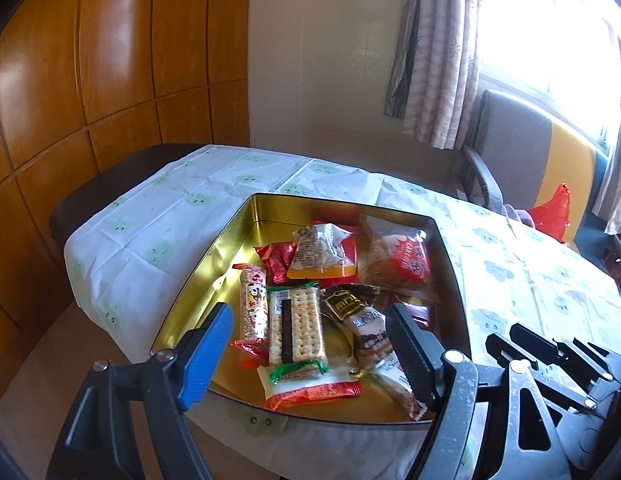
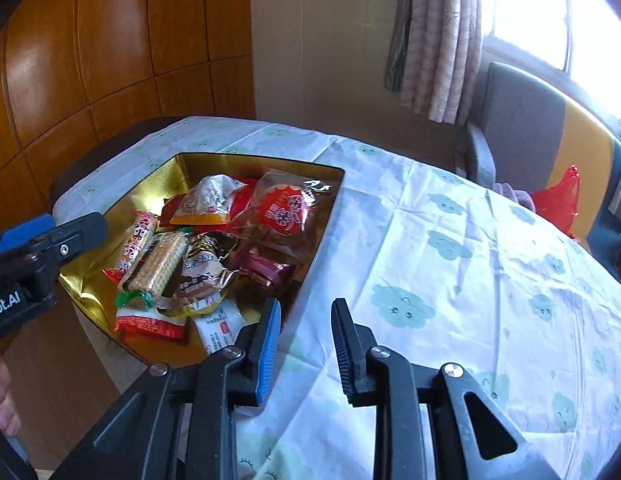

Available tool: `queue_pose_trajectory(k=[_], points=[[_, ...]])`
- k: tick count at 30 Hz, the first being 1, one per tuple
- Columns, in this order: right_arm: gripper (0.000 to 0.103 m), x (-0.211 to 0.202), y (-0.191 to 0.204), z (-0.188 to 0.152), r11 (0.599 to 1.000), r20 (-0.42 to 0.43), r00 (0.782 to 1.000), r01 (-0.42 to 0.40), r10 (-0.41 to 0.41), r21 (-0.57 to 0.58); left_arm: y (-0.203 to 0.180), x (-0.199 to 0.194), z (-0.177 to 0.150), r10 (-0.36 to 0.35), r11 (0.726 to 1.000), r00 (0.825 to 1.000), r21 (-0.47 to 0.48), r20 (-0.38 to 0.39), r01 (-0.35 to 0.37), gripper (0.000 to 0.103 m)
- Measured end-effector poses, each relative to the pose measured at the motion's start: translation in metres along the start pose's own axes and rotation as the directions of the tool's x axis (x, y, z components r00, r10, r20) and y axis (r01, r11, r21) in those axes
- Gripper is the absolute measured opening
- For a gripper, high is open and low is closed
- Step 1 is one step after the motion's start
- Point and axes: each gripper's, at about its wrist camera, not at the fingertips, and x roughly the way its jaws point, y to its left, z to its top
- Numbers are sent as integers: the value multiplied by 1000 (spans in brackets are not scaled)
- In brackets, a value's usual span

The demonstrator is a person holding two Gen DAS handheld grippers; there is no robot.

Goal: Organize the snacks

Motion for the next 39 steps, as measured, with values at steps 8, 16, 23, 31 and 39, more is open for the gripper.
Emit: queue_pose_trajectory(k=[8, 16, 23, 31, 39], points=[[27, -9, 0, -4, 1000, 23, 999, 21, -21, 11, -4, -7, -4, 0, 1000, 1000, 14, 7, 0, 83], [27, -13, 2, -4, 999, 42, 999, 29, -29, 14, 0, -10, -4, 13, 1000, 1000, 11, 20, -13, 86], [27, -12, 0, -4, 999, 49, 998, 38, -40, 27, 1, -8, -4, 27, 999, 1000, 17, 16, -27, 86], [27, -13, 3, -5, 999, 64, 997, 46, -47, 22, 2, -5, -4, 32, 999, 999, 19, 14, -32, 87], [27, -15, 1, -4, 998, 76, 996, 52, -55, 37, 3, -3, -4, 30, 999, 999, 18, 10, -30, 89]])
